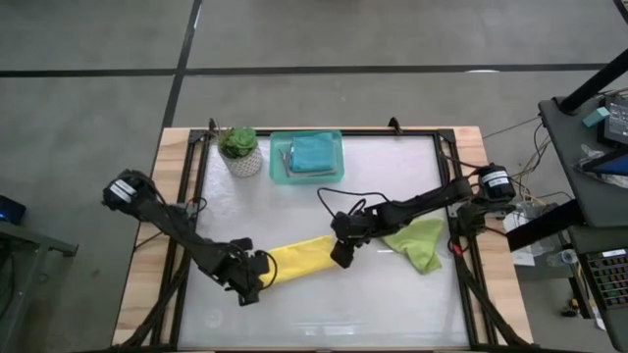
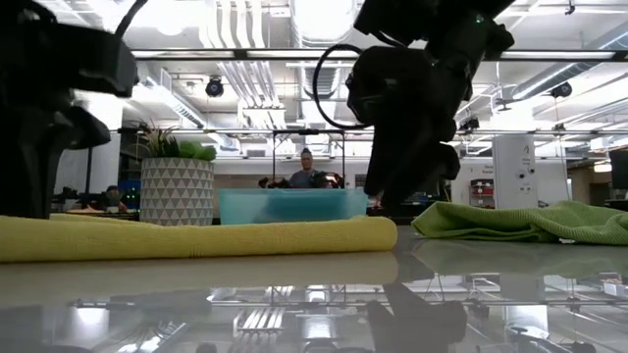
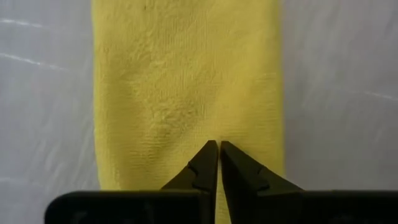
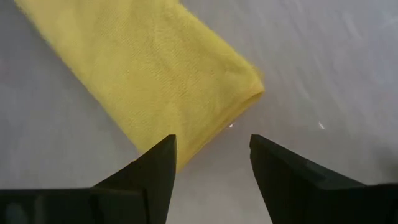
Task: Fold microfiber towels
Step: Fold the yellow microfiber cloth
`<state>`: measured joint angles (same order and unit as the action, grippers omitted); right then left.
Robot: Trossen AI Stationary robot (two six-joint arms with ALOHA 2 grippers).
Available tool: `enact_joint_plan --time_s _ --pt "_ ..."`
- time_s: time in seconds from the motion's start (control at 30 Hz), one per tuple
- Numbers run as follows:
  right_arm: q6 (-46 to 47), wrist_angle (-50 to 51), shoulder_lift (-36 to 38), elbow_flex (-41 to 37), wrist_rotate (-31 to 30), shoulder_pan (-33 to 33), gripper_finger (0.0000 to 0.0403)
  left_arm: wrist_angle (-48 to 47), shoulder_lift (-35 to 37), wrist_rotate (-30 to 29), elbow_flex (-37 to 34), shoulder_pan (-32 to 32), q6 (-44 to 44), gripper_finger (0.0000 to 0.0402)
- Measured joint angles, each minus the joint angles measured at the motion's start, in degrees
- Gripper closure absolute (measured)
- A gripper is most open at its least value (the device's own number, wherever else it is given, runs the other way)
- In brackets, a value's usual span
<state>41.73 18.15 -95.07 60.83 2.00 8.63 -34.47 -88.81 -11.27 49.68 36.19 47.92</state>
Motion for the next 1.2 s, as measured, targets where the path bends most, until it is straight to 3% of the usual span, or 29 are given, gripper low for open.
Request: enact_joint_plan --time_s 0.43,0.87,1.2 --pt "4.97 -7.19 -0.08 -3.81 -0.05 0.39 0.0209 1.45 -1.76 -0.78 -2.26 0.03 2.79 0.0396" --pt "3.35 -16.28 -6.39 -4.32 -0.34 1.25 0.0209 2.5 -1.78 -1.16 -2.45 0.06 2.75 0.0396" --pt "0.64 -20.72 -7.15 -4.43 0.19 1.39 0.022 2.81 -1.78 -1.24 -2.83 0.06 2.81 0.0396"
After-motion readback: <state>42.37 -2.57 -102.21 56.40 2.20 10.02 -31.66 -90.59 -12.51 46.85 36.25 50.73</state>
